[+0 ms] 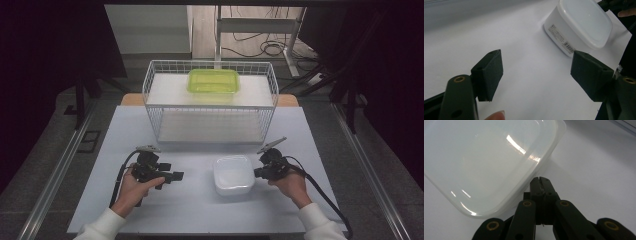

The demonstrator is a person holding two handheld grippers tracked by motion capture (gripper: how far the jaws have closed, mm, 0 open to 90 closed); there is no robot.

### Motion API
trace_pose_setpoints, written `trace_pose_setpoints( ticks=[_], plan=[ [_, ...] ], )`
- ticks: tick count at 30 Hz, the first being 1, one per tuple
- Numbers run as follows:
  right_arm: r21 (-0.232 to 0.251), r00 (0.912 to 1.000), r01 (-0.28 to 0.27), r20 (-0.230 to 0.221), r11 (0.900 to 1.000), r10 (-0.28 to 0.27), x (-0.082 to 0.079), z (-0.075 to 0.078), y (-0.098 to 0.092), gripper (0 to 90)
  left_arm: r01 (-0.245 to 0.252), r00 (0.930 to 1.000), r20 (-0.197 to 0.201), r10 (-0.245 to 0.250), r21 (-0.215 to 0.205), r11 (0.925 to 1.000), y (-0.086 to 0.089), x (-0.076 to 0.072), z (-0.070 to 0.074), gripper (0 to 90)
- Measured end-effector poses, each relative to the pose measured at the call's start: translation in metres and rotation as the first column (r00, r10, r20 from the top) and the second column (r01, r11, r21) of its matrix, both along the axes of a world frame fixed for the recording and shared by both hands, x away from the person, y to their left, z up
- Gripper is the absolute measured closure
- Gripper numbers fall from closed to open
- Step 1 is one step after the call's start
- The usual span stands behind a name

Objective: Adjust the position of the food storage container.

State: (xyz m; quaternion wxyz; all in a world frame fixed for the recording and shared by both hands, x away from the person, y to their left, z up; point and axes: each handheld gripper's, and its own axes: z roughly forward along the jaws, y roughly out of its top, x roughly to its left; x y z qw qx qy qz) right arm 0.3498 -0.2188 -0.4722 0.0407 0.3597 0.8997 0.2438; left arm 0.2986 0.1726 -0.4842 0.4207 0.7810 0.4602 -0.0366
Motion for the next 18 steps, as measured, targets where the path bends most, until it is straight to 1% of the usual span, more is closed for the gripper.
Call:
trace_pose_setpoints(
  ticks=[4,5,6,8,10,12,16,18],
  plan=[
    [0.005,0.9997,-0.025,0.002,1.000,0.025,0.003,-0.001,0.016,89.2,-0.001,1.0000,0.001,0.001,0.000,1.0000,0.000,0.000,0.000,25.1],
    [0.005,0.9997,-0.025,0.002,1.000,0.025,0.003,-0.001,0.016,89.2,-0.001,1.0000,0.001,0.001,0.000,1.0000,0.000,0.000,0.000,25.1],
    [0.013,0.9994,-0.033,0.000,0.999,0.033,0.004,-0.002,0.020,89.3,-0.004,1.0000,0.001,0.004,-0.001,1.0000,0.001,-0.001,0.000,25.1],
    [0.008,0.9994,-0.036,0.001,0.999,0.036,0.004,-0.002,0.022,89.2,-0.003,1.0000,0.002,0.003,0.001,1.0000,0.001,0.000,0.000,25.1],
    [0.010,0.9987,-0.051,0.005,0.999,0.051,0.006,-0.002,0.031,89.3,0.001,1.0000,0.001,-0.001,0.008,1.0000,0.002,0.000,0.000,25.1],
    [0.018,0.9987,-0.051,0.002,0.999,0.051,0.006,-0.002,0.032,89.3,0.001,1.0000,0.002,-0.001,0.006,1.0000,0.001,0.000,0.000,25.1],
    [0.010,0.9977,-0.067,-0.004,0.998,0.067,0.006,-0.003,0.039,89.2,-0.003,1.0000,0.003,0.003,0.002,1.0000,0.002,0.000,0.000,25.1],
    [0.009,0.9963,-0.086,-0.007,0.996,0.086,0.003,-0.005,0.043,89.3,-0.006,1.0000,0.002,0.006,0.000,1.0000,0.002,0.000,0.000,25.1]
  ],
)
